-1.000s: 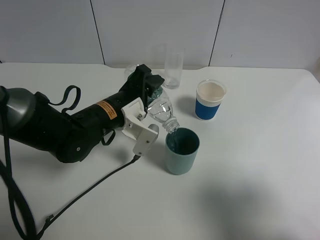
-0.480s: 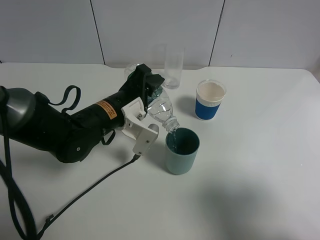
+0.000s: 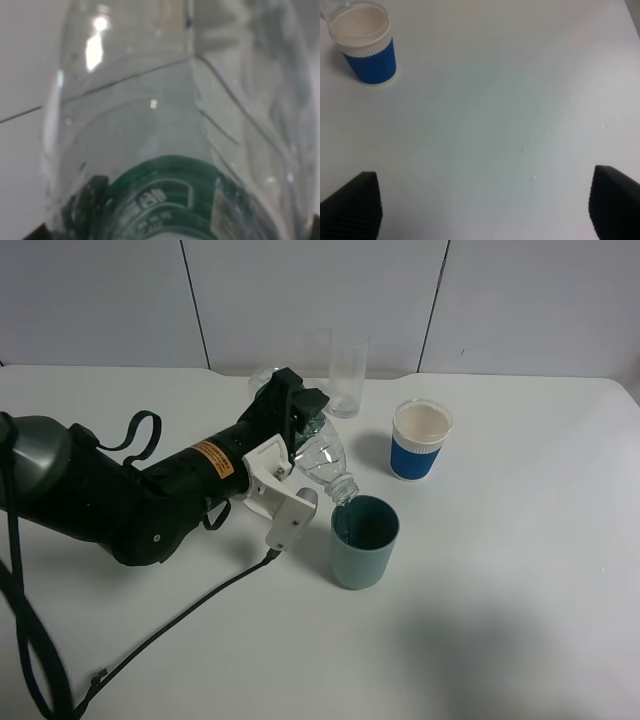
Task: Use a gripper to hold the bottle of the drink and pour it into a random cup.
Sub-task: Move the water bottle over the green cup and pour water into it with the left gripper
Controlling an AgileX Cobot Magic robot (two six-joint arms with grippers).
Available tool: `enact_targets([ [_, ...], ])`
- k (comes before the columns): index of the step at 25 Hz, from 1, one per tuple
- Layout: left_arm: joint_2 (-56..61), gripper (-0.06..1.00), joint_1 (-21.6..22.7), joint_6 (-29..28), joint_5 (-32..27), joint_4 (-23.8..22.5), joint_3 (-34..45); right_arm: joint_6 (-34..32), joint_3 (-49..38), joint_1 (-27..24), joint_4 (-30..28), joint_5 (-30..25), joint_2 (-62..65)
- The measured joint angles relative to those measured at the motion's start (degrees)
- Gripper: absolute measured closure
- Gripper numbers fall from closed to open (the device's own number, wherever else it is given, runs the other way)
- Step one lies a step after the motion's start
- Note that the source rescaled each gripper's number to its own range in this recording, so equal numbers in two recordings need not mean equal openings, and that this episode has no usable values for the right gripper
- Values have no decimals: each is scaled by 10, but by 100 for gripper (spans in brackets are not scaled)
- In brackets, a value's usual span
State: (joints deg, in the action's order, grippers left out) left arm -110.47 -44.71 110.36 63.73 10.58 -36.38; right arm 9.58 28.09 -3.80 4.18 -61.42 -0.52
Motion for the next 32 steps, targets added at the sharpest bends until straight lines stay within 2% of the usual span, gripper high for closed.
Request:
enact_targets([
  [32,8,92,-11,39,1,1,0,0,0,0,0,0,0],
])
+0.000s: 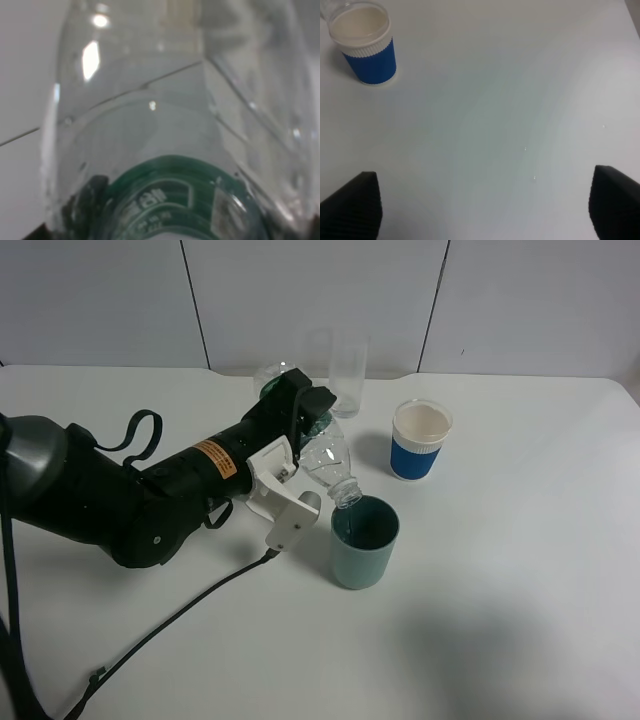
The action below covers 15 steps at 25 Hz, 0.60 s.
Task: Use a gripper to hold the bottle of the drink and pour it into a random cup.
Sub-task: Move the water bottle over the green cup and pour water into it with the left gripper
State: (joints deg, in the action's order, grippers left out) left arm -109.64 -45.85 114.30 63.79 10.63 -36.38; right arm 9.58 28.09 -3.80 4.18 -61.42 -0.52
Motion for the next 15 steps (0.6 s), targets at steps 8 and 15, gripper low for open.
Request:
enact_targets([
  [8,0,92,0,16,0,0,0,0,0,0,0,0,0],
  [15,0,92,0,29,0,1,0,0,0,0,0,0,0],
])
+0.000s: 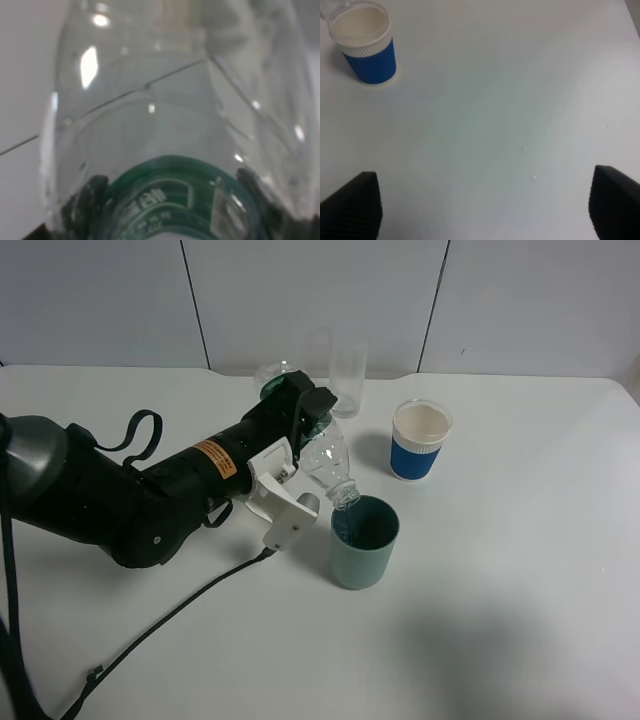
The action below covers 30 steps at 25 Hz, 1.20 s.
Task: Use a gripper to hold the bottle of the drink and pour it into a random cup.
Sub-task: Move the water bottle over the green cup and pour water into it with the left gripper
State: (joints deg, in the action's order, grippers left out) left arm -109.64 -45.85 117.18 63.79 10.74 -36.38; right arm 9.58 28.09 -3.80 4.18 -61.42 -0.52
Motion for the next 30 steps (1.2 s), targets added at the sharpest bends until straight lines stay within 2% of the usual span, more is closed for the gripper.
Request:
enact_targets([
  [30,1,92,0,51,1,0,0,0,0,0,0,0,0],
])
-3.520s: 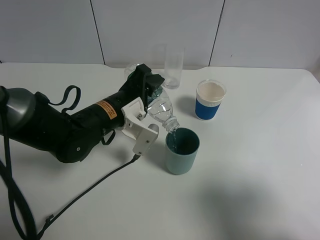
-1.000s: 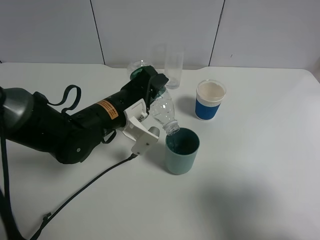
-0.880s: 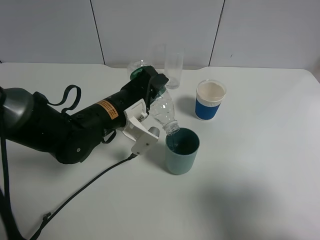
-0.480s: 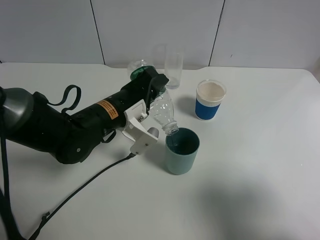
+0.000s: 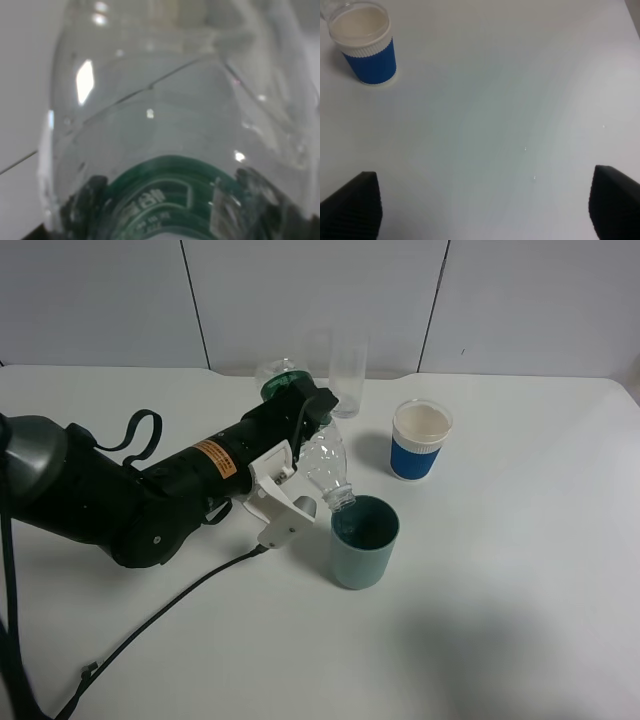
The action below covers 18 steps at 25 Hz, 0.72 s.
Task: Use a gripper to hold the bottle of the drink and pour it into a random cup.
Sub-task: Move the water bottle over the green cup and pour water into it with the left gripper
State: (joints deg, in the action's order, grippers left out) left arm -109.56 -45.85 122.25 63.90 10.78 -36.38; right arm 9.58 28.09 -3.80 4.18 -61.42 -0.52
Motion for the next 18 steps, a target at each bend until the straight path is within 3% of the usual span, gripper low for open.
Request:
enact_targets([
  [12,0,92,0,-2,8,0,0,0,0,0,0,0,0],
  [18,28,92,0,-36,-3,12,0,0,0,0,0,0,0],
])
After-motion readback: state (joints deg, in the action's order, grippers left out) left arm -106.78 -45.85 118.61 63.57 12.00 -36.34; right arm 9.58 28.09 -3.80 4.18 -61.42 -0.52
